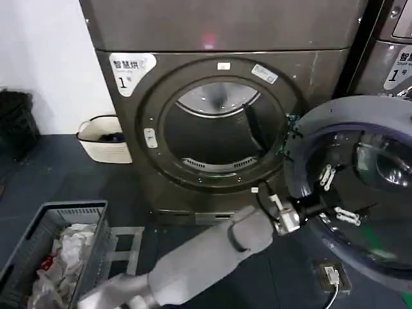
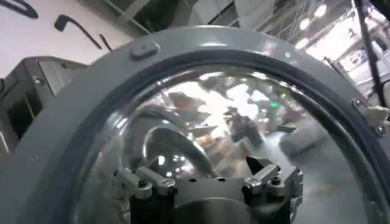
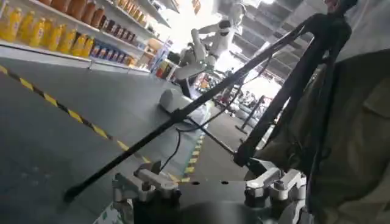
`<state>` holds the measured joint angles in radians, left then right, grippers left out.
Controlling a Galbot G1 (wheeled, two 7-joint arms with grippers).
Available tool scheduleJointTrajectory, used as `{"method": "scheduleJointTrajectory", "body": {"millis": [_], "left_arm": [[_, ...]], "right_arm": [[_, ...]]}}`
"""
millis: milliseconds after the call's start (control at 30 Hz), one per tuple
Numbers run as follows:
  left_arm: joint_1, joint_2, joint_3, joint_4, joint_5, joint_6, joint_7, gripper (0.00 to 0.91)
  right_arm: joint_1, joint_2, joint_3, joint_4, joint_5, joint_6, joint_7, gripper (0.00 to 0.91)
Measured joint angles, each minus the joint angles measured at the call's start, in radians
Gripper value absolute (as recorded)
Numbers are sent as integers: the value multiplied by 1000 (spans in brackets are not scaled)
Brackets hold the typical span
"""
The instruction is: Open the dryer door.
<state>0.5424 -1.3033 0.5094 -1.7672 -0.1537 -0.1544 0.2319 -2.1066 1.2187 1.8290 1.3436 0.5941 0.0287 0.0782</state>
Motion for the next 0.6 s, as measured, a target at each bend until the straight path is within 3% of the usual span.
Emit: {"method": "scheduleJointTrajectory", "body": {"millis": [300, 600], "left_arm": [[-54, -88, 14, 89, 14, 0, -14, 907], [-101, -197, 5, 206, 75, 0, -57, 907]], "right_arm": [[-33, 79, 27, 89, 6, 1, 4, 907], [-51, 107, 43, 125, 7, -33, 19, 907]]}}
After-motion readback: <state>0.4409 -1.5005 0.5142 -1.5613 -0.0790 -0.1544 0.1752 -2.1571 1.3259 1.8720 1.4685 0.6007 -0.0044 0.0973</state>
